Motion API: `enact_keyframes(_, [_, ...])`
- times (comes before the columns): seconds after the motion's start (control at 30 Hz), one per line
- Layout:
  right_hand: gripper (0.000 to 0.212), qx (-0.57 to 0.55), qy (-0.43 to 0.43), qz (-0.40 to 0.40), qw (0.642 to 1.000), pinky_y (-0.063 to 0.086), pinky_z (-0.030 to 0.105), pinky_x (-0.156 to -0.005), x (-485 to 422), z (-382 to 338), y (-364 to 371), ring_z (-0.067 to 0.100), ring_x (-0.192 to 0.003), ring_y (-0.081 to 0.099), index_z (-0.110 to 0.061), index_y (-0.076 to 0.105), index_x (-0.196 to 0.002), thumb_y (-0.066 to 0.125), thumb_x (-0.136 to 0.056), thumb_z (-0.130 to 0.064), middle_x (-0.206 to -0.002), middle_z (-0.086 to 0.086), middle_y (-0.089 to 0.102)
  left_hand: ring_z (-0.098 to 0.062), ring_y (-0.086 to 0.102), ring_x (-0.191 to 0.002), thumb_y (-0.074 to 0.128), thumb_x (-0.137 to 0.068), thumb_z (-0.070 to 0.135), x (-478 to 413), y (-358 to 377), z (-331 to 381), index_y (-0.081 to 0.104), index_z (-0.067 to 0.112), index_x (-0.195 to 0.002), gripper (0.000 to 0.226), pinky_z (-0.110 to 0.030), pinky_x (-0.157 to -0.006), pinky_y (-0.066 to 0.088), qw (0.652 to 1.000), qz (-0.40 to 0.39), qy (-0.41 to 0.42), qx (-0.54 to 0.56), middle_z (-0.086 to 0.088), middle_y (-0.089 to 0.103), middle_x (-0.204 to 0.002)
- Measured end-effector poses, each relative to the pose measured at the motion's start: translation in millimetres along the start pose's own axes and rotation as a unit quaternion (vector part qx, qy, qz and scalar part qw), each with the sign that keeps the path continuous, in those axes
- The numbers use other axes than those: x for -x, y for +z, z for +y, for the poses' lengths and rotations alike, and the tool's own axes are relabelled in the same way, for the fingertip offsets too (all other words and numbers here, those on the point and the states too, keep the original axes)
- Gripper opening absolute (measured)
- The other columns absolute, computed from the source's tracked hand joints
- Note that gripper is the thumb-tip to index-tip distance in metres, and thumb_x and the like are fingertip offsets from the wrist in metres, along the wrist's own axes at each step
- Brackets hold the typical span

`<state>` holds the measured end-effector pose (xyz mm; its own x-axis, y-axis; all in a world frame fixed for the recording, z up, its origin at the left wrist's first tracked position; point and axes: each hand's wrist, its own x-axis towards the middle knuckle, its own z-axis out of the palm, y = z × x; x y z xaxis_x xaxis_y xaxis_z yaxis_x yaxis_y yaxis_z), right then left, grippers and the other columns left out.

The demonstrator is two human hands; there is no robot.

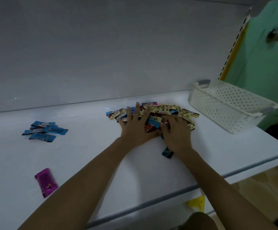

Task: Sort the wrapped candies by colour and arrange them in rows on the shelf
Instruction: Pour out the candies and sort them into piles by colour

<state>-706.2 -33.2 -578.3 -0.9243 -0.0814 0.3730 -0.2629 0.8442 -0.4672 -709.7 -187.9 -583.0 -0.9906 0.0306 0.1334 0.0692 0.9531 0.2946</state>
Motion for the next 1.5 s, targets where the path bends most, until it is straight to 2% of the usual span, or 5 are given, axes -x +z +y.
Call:
enact_keyframes(0.4, [0.030,-0.014,0.008,0.067,0.998,0.029,0.044,-0.103,-1.2,4.7,15.2,0.031,-0.123,0.043,-0.019,0.062,-0.118,0.054,-0.093,-0.031,-0.128,0.011,0.054,-0.027,0.053,-0.113,0.065,-0.086,0.047,1.8,-3.8,-8.7,0.051,0.027,-0.136,0.055,-0.038,-0.082,0.050,0.984,0.172,0.032,0.034,-0.004,0.050,-0.131])
enact_keyframes(0.83, [0.038,-0.047,-0.150,0.136,0.978,0.044,0.048,-0.096,-7.8,-13.6,11.1,0.032,-0.112,0.055,-0.010,0.063,-0.114,0.045,-0.089,-0.033,-0.118,0.013,0.061,-0.011,0.070,-0.085,0.070,-0.086,0.015,5.1,-19.7,-17.1,0.060,0.022,-0.110,0.027,-0.032,-0.066,0.060,0.857,0.220,-0.106,0.453,0.002,0.069,-0.099])
enact_keyframes(0.97, [0.041,-0.254,-0.096,0.028,0.962,0.045,0.030,-0.094,-14.4,-46.8,2.7,0.018,-0.115,0.051,-0.014,0.047,-0.135,0.048,-0.097,-0.031,-0.128,0.006,0.054,0.003,0.065,-0.073,0.065,-0.089,0.006,11.0,-39.5,-8.4,0.059,0.010,-0.108,0.020,-0.017,-0.065,0.053,0.818,0.221,-0.093,0.524,0.005,0.066,-0.090])
enact_keyframes(1.1, [0.044,-0.505,0.111,-0.128,0.846,0.053,0.025,-0.072,-21.6,-84.1,-7.4,0.011,-0.093,0.062,-0.019,0.050,-0.130,0.057,-0.092,-0.039,-0.118,0.003,0.060,-0.006,0.065,-0.069,0.065,-0.088,0.005,30.9,-55.1,-6.9,0.061,0.007,-0.109,0.021,-0.017,-0.054,0.049,0.819,0.173,-0.073,0.542,-0.004,0.067,-0.088])
enact_keyframes(1.5, [0.007,-0.531,0.008,-0.268,0.804,0.050,0.020,-0.051,37.0,-212.0,32.5,0.006,-0.053,0.064,-0.018,0.065,-0.084,0.062,-0.091,-0.020,-0.070,-0.002,0.068,0.001,0.055,-0.047,0.059,-0.092,0.008,170.5,-120.1,-102.5,0.064,0.015,-0.114,0.024,-0.012,-0.041,0.038,0.777,0.213,-0.172,0.567,-0.001,0.063,-0.074])
